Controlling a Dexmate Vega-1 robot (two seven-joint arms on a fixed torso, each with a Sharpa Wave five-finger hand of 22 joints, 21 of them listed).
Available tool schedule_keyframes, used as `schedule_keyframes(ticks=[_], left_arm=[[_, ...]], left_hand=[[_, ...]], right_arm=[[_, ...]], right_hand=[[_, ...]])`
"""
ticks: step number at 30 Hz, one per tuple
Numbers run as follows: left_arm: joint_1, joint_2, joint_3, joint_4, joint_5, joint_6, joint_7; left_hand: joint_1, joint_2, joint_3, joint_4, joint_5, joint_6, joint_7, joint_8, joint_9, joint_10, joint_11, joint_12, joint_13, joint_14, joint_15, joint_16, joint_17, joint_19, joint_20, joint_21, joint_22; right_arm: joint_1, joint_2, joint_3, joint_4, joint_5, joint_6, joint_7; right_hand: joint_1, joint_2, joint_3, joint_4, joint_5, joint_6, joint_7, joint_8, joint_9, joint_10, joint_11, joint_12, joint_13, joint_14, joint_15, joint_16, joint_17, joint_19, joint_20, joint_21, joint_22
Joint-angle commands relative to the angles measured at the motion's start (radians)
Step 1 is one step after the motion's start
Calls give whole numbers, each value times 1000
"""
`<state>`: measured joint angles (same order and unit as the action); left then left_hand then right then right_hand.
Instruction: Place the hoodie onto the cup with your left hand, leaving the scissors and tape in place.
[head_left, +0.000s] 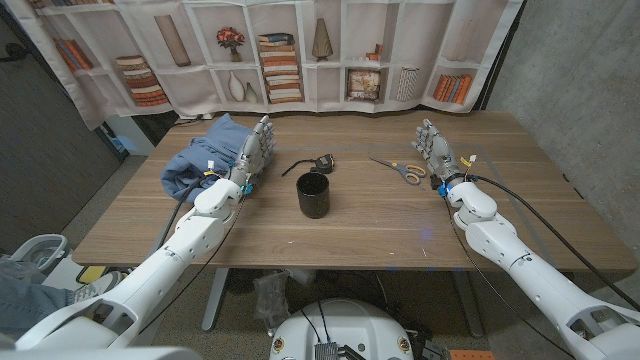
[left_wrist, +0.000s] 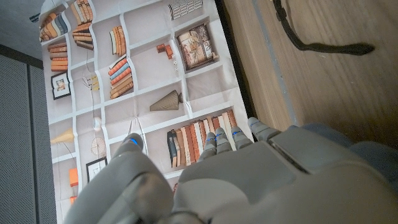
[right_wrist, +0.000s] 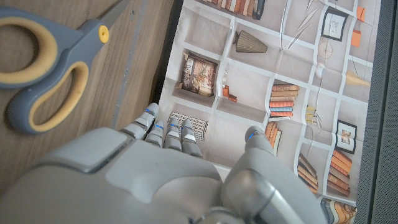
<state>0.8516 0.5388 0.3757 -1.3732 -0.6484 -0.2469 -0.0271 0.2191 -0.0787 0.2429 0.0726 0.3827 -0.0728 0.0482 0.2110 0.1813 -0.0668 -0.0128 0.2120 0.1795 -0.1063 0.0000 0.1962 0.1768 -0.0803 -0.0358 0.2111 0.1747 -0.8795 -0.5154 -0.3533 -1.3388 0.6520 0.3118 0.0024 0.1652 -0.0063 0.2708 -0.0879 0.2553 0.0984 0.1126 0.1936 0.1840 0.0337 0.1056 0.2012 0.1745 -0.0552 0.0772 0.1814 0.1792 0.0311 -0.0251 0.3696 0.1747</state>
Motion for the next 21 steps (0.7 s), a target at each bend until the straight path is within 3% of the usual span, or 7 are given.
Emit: schedule_keyframes(ticks=[1, 21], left_arm=[[27, 22, -4, -63, 4, 1, 3], [67, 28, 8, -108, 5, -27, -22]], left_hand=[[9, 1, -4, -1, 7, 7, 5, 5, 3, 3, 2, 7, 5, 1, 0, 3, 4, 7, -26, 4, 3], [13, 5, -7, -1, 6, 8, 4, 1, 4, 5, 0, 4, 5, 1, 2, -1, 4, 5, -18, 0, 4]], right_arm=[[3, 3, 4, 10, 6, 13, 12], [-2, -9, 15, 5, 17, 10, 19]], right_hand=[[6, 2, 2, -1, 2, 3, 3, 5, 1, 8, 7, 7, 5, 3, 1, 7, 2, 1, 0, -3, 2], [3, 4, 0, -1, 0, 4, 0, 4, 1, 10, 7, 7, 6, 6, 3, 8, 3, -1, 5, -13, 3]])
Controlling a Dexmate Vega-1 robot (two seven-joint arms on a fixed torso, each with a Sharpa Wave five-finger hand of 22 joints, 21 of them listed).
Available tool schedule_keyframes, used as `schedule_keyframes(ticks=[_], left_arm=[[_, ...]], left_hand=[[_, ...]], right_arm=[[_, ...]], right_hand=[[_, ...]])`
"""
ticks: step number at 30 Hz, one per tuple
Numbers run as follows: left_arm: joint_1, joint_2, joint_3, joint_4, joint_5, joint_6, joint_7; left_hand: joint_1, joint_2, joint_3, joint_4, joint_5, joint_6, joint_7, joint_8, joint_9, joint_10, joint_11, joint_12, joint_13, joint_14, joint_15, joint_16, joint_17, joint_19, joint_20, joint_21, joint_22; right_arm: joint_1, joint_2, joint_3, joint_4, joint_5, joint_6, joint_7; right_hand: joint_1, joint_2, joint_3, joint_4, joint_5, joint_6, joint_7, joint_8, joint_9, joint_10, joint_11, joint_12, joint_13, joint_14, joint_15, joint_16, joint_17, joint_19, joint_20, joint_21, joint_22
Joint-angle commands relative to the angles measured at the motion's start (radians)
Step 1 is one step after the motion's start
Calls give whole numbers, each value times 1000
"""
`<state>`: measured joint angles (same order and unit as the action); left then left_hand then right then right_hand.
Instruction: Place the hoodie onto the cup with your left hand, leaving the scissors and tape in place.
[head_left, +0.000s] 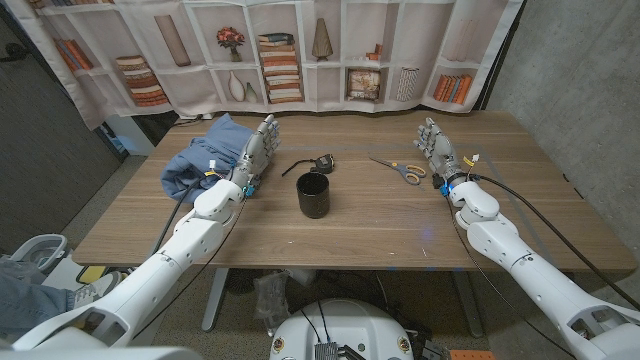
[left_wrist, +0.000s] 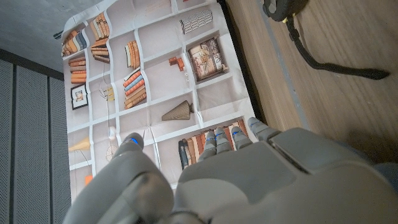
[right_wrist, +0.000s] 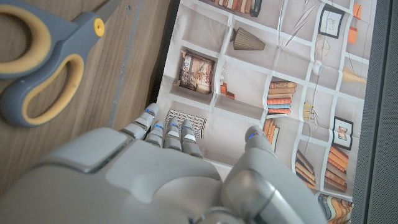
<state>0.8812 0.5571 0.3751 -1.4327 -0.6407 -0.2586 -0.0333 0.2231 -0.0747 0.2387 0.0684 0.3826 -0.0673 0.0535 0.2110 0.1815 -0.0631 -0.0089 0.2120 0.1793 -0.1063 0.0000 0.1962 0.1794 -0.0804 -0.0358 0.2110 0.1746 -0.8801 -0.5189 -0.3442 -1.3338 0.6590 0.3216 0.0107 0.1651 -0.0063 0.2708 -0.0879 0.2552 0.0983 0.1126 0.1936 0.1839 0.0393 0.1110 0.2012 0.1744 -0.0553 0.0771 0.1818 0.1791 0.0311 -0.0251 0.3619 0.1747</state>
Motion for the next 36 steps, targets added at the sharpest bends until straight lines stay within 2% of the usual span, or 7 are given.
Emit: schedule_keyframes(ticks=[1, 23, 28, 36], left_arm=[[40, 11, 9, -52, -2, -15, -16], [87, 32, 13, -108, 15, -32, -13], [120, 56, 13, -159, 61, -39, 24], [155, 81, -1, -211, 72, -39, 44]], left_hand=[[9, 2, -3, 3, 6, 3, -2, 1, 3, 2, -2, 4, 5, 1, 2, -1, 2, 5, -18, 0, 4], [12, 6, -6, 3, 5, 10, -2, 0, 4, 8, -2, 3, 5, 6, 4, -2, 2, 6, -12, -2, 4], [13, 7, -7, 3, 4, 14, -1, 0, 4, 10, 2, 2, 5, 7, 4, -3, 2, 8, -11, -2, 4], [15, 9, -8, 3, 4, 18, -1, 0, 4, 13, 2, 2, 5, 10, 4, -3, 2, 8, -8, -3, 5]], right_arm=[[0, -7, 5, 3, 8, 1, 13], [16, -2, 9, 32, 19, 7, 34], [8, -10, 11, 31, 14, 13, 34], [-10, -12, 21, 25, 23, 27, 34]], right_hand=[[3, 4, 0, -1, 0, 5, -1, 4, 2, 5, 3, 7, 6, 6, 2, 7, 3, -1, 6, -5, 3], [2, 6, -1, -2, -1, 5, -3, 3, 2, 5, 2, 6, 6, 6, 4, 7, 3, -2, 8, -14, 3], [2, 6, -1, -2, -1, 6, -2, 3, 2, 5, 1, 6, 6, 6, 4, 6, 3, -1, 7, -15, 3], [2, 7, -2, -2, -2, 7, -1, 3, 2, 5, 1, 6, 6, 8, 4, 7, 3, 0, 7, -18, 3]])
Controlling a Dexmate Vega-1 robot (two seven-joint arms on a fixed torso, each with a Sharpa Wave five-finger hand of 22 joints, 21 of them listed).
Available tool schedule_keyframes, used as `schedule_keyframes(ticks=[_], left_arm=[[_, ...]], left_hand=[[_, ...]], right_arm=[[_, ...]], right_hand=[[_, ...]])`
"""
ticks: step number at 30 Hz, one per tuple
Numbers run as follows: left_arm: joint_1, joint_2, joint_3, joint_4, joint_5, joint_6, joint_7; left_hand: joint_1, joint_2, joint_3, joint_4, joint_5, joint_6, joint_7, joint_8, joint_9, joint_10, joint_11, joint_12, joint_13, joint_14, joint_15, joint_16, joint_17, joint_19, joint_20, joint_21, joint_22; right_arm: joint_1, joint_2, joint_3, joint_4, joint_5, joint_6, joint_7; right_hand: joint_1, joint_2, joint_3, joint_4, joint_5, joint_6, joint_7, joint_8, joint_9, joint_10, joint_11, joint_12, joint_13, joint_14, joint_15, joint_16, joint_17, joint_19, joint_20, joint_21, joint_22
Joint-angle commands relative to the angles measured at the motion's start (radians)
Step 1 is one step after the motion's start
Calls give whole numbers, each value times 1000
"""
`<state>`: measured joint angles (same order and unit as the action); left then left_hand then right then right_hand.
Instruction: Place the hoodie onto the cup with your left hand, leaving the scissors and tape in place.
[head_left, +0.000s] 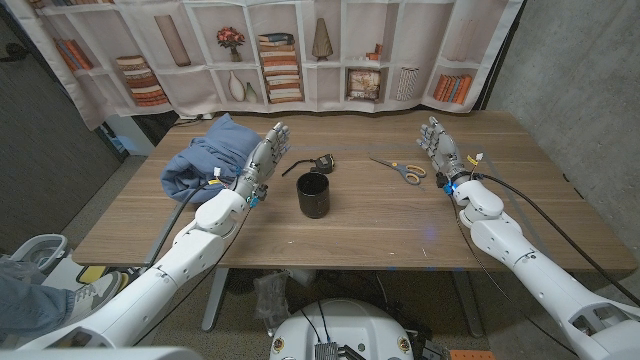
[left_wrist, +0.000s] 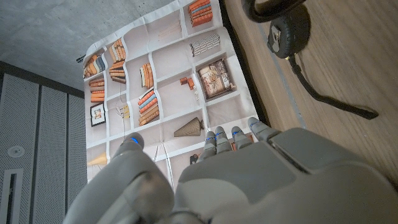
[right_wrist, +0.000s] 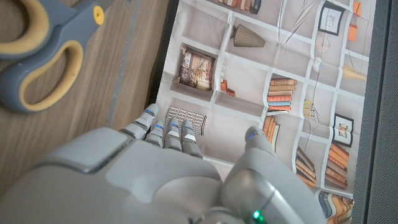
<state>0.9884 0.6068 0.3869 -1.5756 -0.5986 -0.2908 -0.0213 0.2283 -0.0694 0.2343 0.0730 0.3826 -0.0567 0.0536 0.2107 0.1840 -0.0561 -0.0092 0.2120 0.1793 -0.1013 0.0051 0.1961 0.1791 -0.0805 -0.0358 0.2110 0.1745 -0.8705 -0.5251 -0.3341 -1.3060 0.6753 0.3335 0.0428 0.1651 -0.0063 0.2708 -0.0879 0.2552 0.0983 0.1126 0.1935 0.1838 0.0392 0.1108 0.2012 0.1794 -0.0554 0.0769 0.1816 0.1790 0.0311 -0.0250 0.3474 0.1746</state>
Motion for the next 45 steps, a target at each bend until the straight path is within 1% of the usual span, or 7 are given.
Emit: schedule_keyframes(ticks=[1, 8, 20, 21, 28, 37, 45], left_arm=[[53, 34, -15, -75, 32, -9, 36], [97, 53, -34, -119, 42, -17, 65], [144, 66, -70, -126, 34, -72, 59], [146, 68, -72, -127, 33, -72, 58], [168, 82, -92, -150, 39, -69, 75], [198, 98, -121, -173, 46, -68, 98], [238, 119, -161, -193, 43, -80, 109]], left_hand=[[9, 4, -3, -1, 4, 7, -1, 0, 1, 7, 2, 2, 5, 6, -1, -2, 2, 9, -7, -2, 5], [11, 5, -5, -1, 3, 9, -1, 0, 1, 10, -1, 2, 5, 7, 0, -3, 2, 11, -6, -2, 5], [13, 7, -7, -2, 2, 13, -3, -1, 1, 13, -5, 1, 6, 11, -3, -3, 2, 6, -8, -6, 5], [14, 7, -7, -2, 2, 14, -3, -1, 1, 14, -8, 1, 6, 11, -3, -3, 2, 5, -8, -6, 5], [16, 9, -8, -2, 2, 24, -5, 1, 1, 19, -10, 2, 6, 17, -6, -2, 2, 4, -6, -7, 5], [18, 11, -10, -3, 2, 26, -8, 0, 1, 25, -6, 2, 6, 21, -7, -2, 2, 5, -6, -7, 5], [20, 12, -11, -3, 1, 28, -9, -1, 1, 25, -11, 1, 6, 21, -8, -3, 2, 3, -5, -8, 5]], right_arm=[[-22, -7, 11, -4, 6, 16, 3], [-29, -12, 15, -15, 9, 18, 5], [-26, -18, 15, -27, 12, 3, 5], [-25, -19, 14, -24, 9, 7, 8], [-27, -15, 16, -20, 12, 14, 10], [-25, -10, 18, -14, 18, 14, 11], [-23, -10, 14, -12, 14, 16, 15]], right_hand=[[2, 7, -2, -2, -2, 7, -1, 2, 2, 5, 1, 6, 1, 8, 4, 7, 3, 1, 7, -4, 3], [2, 8, -2, -2, -2, 8, 0, 3, 2, 6, 1, 6, 1, 8, 4, 7, 3, 2, 6, -6, 4], [1, 9, -3, -3, -3, 9, 0, 2, 2, 7, 2, 6, 1, 8, 3, 6, 3, 4, 7, -10, 4], [1, 9, -3, -3, -3, 9, -1, 2, 2, 7, 2, 6, 1, 8, 3, 6, 3, 4, 6, -10, 4], [2, 10, -3, -3, -4, 9, 0, 2, 2, 7, 2, 6, 1, 9, 3, 6, 3, 4, 7, -13, 4], [2, 11, -3, -4, -4, 12, 3, 3, 2, 9, 3, 6, 1, 11, 3, 7, 3, 6, 6, -16, 4], [2, 12, -4, -4, -5, 13, 1, 3, 2, 12, 2, 7, 1, 12, 4, 7, 2, 7, 7, -19, 4]])
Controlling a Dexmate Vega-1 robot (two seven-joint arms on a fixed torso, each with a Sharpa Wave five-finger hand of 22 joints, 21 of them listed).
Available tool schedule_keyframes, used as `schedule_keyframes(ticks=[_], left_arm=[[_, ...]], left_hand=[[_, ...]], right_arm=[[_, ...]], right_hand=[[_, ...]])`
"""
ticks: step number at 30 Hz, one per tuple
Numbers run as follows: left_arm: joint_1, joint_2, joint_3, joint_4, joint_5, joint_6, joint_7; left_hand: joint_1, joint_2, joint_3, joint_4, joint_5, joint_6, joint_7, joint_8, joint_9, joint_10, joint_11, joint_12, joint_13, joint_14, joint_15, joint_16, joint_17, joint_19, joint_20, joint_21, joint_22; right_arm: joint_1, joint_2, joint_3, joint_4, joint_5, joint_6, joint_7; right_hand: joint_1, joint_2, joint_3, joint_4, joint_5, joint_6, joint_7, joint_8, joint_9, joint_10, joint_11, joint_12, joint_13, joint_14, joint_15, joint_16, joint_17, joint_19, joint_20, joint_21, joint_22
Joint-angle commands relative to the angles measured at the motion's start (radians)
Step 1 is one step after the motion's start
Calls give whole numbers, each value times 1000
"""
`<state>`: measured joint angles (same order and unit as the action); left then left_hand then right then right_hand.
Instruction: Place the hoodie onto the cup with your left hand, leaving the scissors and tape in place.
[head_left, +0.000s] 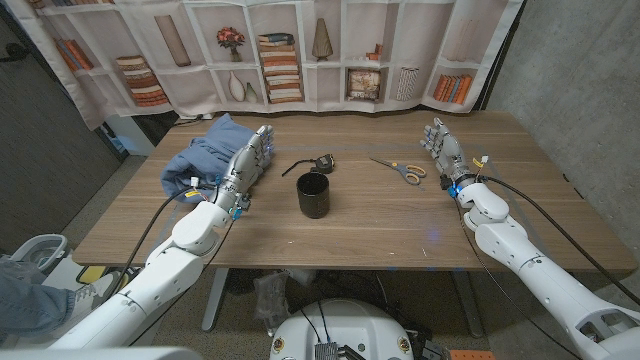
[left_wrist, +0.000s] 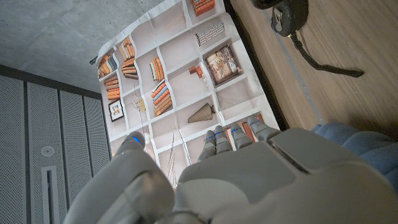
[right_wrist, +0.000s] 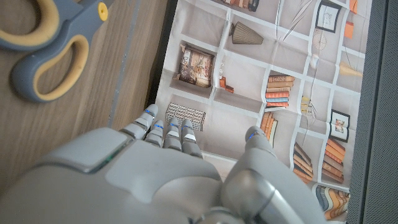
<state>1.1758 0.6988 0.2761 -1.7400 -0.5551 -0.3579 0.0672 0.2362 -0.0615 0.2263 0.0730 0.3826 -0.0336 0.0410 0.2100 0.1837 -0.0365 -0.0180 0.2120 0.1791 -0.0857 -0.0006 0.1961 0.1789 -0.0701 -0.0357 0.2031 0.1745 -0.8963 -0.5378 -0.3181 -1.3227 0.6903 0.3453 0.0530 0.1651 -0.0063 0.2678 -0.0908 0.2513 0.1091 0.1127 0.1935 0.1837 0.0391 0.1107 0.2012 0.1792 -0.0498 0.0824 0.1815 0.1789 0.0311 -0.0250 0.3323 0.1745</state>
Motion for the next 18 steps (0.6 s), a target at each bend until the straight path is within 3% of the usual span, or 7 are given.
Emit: schedule_keyframes(ticks=[1, 18], left_arm=[[51, 26, -51, -28, 0, -13, 20], [116, 75, -151, -86, 3, -8, 35]], left_hand=[[12, 4, -3, -3, 1, 5, 4, 0, 2, 6, -2, 1, 6, 6, -2, -3, 2, -7, -5, 0, 5], [18, 5, -7, -5, 1, 20, -4, 2, 2, 16, -14, 1, 6, 18, -11, -2, 2, -7, -1, -1, 5]], right_arm=[[3, 3, -2, 5, -1, 4, 4], [-1, -7, -4, -20, -3, -12, -1]], right_hand=[[2, 12, -1, -2, -1, 2, 1, 2, 2, 12, 1, 7, 2, 8, -2, 7, 3, 7, 7, -4, 4], [2, 13, -2, -2, -2, 3, 0, 2, 2, 13, 1, 6, 2, 7, 0, 6, 3, 10, 6, -10, 4]])
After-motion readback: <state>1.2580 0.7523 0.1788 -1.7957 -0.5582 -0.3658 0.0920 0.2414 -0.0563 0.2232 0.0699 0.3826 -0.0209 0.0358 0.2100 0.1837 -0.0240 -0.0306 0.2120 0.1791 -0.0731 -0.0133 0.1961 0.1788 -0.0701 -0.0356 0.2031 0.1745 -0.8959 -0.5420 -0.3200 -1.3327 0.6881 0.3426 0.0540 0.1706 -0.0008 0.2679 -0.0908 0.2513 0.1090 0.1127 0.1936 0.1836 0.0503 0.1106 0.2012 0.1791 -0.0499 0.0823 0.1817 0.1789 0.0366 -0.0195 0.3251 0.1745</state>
